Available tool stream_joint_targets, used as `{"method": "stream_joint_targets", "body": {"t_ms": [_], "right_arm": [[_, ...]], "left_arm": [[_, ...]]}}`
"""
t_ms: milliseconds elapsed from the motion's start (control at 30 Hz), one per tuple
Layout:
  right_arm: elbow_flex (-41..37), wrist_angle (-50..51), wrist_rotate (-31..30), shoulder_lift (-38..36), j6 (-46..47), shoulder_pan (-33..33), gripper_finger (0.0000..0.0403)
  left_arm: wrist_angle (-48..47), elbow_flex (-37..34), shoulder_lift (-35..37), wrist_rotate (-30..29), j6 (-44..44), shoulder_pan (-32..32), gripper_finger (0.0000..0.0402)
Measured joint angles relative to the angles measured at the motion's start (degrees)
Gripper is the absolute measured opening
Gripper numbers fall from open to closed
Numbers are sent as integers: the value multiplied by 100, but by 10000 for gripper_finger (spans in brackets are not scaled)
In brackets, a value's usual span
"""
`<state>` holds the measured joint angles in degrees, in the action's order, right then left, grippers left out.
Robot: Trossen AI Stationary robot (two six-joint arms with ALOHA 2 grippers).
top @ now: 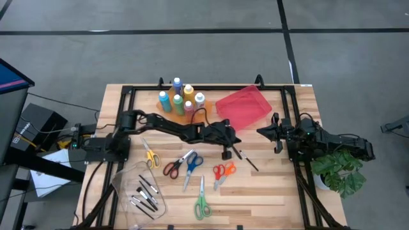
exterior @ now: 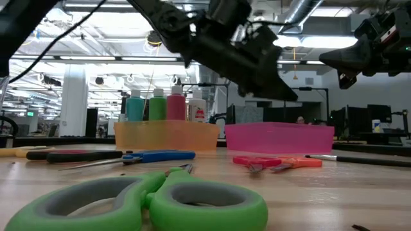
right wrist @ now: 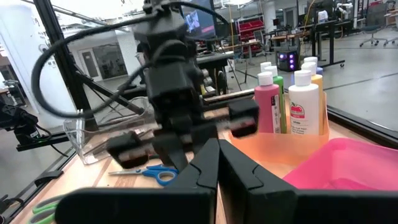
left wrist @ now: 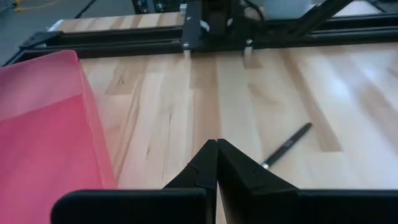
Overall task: Pick & Place Paint Supplies
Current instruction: Put the makeup brush into the transparent bin
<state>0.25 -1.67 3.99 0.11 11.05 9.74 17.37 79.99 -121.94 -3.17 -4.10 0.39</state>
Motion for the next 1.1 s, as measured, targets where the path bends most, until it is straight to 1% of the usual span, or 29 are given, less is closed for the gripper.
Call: {"method": "stream_joint_targets", "body": {"t_ms": [467, 667, 800, 867, 1100], "right_arm": [[2, 8, 1, 1, 0, -2, 0], [0, -2, 0, -1, 0, 0, 0], [2, -2, 0, 1, 0, -1, 0], [0, -2, 1, -1, 0, -2, 0], [0, 0, 0, 0, 0, -1, 0]], "left_arm": [[-15, 905, -1146, -25, 140, 59, 0], [-585, 1385, -1576, 19, 121, -36, 0], [-852, 1418, -1591, 19, 107, -86, 0], [-1128, 1414, -1526, 18, 109, -122, 0], [-1279, 1417, -1408, 23, 103, -343, 0]]}}
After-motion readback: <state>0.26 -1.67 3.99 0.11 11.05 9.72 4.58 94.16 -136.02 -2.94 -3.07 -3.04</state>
